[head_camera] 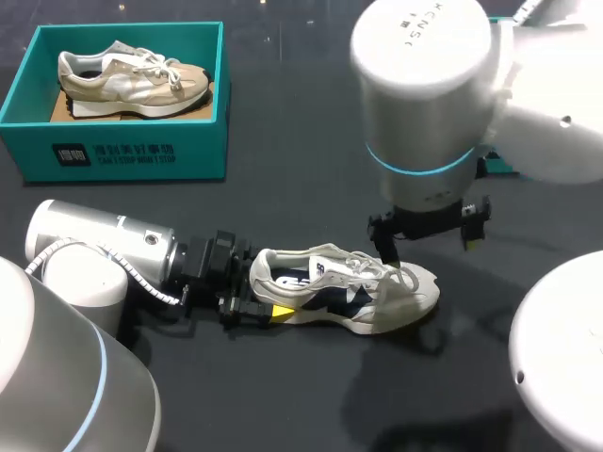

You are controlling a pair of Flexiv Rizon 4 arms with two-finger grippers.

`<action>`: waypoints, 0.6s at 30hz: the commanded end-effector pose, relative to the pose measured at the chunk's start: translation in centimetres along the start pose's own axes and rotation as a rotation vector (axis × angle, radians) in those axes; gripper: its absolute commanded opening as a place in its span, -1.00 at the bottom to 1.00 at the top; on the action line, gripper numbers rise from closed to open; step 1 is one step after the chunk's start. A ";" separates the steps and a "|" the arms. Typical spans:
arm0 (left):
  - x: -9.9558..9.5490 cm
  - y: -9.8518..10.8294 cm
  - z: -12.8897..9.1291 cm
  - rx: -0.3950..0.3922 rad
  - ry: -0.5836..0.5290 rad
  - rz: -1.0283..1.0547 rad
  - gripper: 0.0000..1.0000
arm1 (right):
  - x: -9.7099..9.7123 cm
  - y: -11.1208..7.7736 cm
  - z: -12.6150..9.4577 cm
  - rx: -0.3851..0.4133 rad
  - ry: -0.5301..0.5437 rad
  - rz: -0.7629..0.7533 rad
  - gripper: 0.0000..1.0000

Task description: Take the shoe out of the shoebox, open the shoe tongue, remove and reinsert the insole, then place the shoe into the shoebox

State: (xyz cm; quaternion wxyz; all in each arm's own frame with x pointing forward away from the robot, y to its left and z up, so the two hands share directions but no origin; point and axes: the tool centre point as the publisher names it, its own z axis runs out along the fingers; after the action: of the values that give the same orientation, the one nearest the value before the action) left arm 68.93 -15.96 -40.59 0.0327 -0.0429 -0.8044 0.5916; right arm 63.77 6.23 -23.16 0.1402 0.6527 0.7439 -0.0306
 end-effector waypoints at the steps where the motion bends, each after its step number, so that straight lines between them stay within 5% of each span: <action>1: 0.2 0.1 0.3 -0.001 -0.001 0.000 -1.00 | 1.3 0.6 0.3 0.115 -0.273 0.125 1.00; 8: 0.2 0.1 0.3 -0.001 -0.001 0.000 -1.00 | 4.3 0.1 0.2 0.096 -0.324 0.280 1.00; 18: 0.2 0.1 0.3 -0.001 -0.001 0.000 -1.00 | 5.9 -0.2 0.4 0.057 -0.269 0.282 1.00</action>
State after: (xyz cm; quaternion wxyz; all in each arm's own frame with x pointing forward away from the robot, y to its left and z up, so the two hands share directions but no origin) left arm 68.93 -15.96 -40.58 0.0327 -0.0429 -0.8044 0.5916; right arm 63.90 10.85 -24.34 0.1397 0.7288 0.6677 -0.0589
